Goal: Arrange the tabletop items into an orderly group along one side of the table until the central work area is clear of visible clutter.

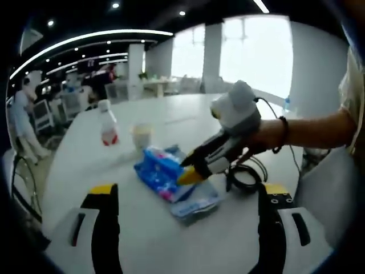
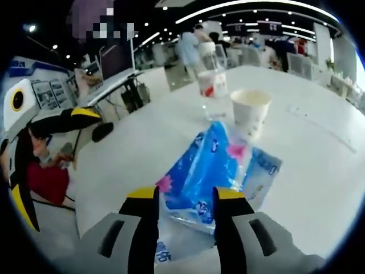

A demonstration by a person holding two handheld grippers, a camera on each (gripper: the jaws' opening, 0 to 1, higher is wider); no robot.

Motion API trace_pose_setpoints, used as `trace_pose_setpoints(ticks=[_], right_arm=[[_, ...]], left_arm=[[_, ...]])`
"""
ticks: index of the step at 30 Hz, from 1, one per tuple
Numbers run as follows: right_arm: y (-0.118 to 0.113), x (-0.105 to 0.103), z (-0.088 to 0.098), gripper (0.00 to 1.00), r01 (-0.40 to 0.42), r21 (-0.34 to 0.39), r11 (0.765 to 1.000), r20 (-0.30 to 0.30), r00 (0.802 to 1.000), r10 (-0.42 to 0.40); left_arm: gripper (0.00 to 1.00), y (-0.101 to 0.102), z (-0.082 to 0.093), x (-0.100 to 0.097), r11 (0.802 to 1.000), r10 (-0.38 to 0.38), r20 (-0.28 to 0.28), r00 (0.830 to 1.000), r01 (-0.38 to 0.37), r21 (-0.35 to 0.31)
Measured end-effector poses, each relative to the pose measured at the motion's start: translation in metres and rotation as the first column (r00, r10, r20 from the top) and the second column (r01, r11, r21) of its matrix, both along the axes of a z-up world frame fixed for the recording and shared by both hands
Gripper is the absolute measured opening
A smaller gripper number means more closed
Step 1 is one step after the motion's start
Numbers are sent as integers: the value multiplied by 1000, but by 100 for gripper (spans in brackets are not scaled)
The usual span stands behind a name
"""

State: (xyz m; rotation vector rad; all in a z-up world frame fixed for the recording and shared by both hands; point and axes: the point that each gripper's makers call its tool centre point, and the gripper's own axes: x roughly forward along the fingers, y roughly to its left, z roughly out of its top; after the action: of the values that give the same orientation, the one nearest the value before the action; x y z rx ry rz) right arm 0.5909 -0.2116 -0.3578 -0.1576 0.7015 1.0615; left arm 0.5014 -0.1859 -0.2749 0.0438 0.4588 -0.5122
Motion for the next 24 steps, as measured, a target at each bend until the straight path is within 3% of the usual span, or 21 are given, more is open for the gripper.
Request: trace_pose_setpoints(ticks=[5,9,12,17,24], right_arm=[[1,-3,-3,20,2,2,1000,-28,1000,-2],[0,-3,-4,15,7,-3,1000,-33,999,-7],[-3,0,-5,1,7,-26,1000,-9,1000,-7],[-7,-1,-7,1,-2,-52,999,-5,1000,2],[-13,-8,-4,1,-82,-96,992,51,995,87]], left_arm=[[99,1,-2,-2,1000,2,-6,1000,-2,13],[99,1,-2,-3,1000,2,-7,1000,-2,15],[99,2,-2,-3,1000,6,-10,1000,-6,14],[98,2,-5,-5,1000,4,-24,1000,-4,20],[97,3,-4,-7,1000,6,-31,1000,-6,9]])
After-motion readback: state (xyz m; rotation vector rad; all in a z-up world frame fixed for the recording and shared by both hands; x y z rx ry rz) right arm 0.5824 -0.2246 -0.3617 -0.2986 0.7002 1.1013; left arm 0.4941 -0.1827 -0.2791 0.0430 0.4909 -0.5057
